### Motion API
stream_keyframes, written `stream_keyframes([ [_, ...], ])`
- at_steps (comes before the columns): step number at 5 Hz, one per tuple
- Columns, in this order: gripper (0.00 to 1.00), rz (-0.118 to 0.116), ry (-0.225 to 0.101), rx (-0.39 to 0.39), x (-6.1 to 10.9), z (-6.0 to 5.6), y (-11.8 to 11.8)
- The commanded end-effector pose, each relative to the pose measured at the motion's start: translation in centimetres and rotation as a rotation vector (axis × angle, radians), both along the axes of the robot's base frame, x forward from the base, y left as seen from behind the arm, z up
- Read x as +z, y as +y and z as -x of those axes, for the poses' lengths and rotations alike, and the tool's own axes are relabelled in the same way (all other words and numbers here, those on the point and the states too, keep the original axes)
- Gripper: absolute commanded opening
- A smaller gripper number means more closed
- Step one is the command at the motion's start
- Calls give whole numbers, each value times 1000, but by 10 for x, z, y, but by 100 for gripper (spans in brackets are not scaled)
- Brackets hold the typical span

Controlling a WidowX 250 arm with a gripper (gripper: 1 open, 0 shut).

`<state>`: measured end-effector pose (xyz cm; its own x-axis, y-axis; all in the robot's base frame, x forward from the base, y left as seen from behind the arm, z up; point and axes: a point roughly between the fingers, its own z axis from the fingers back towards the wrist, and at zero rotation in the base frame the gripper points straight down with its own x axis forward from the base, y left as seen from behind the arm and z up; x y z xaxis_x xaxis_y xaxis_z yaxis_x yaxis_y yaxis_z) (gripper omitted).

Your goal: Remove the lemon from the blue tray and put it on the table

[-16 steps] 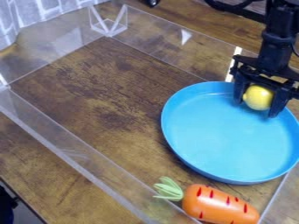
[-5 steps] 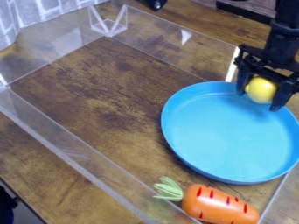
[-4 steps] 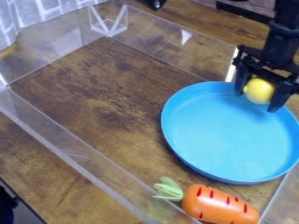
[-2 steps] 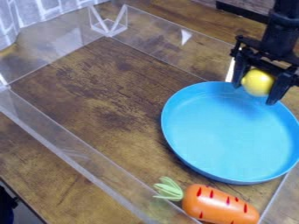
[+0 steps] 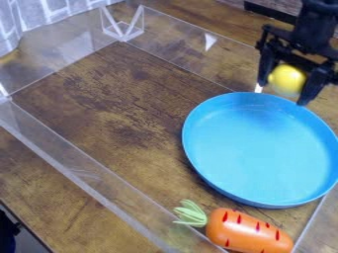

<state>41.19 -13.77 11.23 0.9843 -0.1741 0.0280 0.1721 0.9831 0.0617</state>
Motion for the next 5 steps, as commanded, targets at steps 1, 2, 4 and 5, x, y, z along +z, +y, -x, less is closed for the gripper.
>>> stream_keyframes([
  [1,0,18,-109,33,57,14,21],
  [2,0,4,-96,66,59,29,42],
  [4,0,-14,-51,160,45,75,102],
  [5,0,-23,-36,192,34,96,130],
])
